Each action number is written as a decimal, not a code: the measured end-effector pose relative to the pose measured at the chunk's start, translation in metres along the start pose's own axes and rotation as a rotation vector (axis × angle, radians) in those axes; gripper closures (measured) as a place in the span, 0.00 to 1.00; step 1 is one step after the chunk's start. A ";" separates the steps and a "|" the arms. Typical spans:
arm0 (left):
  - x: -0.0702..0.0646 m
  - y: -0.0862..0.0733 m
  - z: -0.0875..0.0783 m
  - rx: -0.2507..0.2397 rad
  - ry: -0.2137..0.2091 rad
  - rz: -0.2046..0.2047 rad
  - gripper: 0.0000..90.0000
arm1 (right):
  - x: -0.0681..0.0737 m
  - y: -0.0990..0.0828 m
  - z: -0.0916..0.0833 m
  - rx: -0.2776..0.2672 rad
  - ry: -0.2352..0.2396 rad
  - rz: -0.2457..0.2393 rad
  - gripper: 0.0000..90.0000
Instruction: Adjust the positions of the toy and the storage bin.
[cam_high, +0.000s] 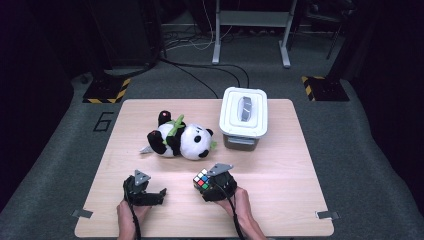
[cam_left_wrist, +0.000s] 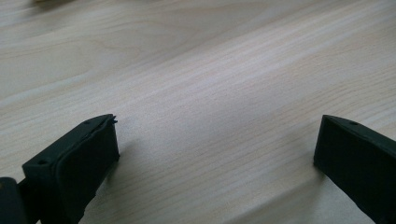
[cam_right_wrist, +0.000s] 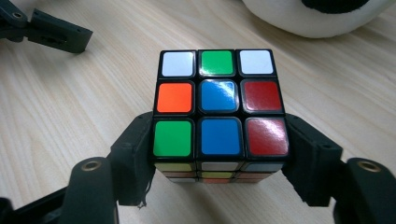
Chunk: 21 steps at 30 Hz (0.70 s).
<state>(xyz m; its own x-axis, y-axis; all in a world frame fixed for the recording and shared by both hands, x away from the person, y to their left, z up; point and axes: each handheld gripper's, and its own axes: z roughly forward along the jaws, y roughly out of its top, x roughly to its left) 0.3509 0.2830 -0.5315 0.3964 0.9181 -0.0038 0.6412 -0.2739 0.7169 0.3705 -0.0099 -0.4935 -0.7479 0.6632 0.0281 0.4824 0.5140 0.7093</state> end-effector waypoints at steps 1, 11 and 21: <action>0.000 0.000 0.000 0.000 0.000 0.000 0.00 | 0.000 0.000 -0.002 -0.008 0.001 0.004 0.22; 0.000 0.000 0.000 0.000 -0.001 0.001 0.00 | -0.014 -0.010 -0.028 -0.050 0.016 0.042 0.02; 0.000 0.000 0.000 0.002 -0.005 0.007 0.00 | -0.059 -0.047 -0.059 -0.080 -0.111 0.148 0.00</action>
<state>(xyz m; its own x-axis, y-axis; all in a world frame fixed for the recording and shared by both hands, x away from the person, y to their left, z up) 0.3510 0.2831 -0.5312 0.4041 0.9147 -0.0017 0.6396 -0.2812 0.7154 0.3646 -0.1051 -0.4869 -0.6142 0.7867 0.0612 0.5425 0.3646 0.7568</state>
